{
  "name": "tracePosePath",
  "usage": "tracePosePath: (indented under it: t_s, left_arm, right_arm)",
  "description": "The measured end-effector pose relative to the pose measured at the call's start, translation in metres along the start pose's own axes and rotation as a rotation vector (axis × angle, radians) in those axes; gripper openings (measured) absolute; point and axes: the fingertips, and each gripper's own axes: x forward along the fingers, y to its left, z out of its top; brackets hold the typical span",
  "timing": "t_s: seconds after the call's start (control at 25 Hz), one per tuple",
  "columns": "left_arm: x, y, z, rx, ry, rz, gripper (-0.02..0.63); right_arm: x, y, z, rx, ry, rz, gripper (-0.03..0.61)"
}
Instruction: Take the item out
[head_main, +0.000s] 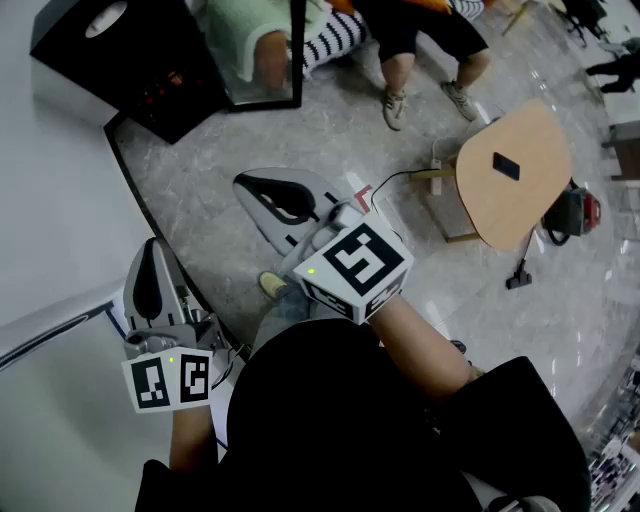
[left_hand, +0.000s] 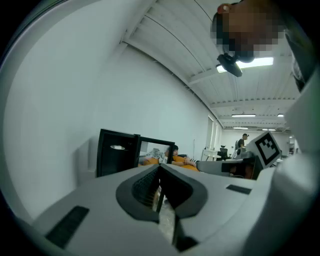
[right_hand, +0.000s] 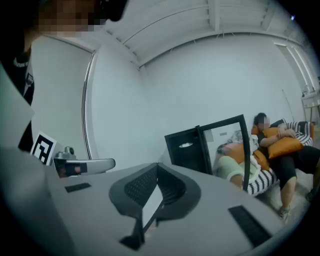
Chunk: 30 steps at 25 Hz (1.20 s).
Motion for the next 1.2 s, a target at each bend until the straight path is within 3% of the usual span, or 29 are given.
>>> tracePosePath:
  t_s: [0.16,0.32,0.52,1.2]
  left_arm:
    - [0.001,0.031,-0.004,-0.017,0.016,-0.007,0.009]
    - [-0.021,0.056,-0.007,-0.024,0.014,0.055,0.009]
    - [-0.041,0.072,-0.012,-0.049,0.016,0.102,0.009]
    - [-0.038,0.081,-0.013,-0.069,0.021,0.049,0.009]
  right_arm:
    - [0.025,0.007,-0.006,-0.013,0.039,-0.019,0.006]
    - [0.036,0.028,-0.016,-0.047,0.076,0.053,0.006]
    - [0.033,0.032,-0.022,-0.044,0.104,0.063,0.006]
    - [0.025,0.024,0.008,-0.013,0.095,-0.009,0.006]
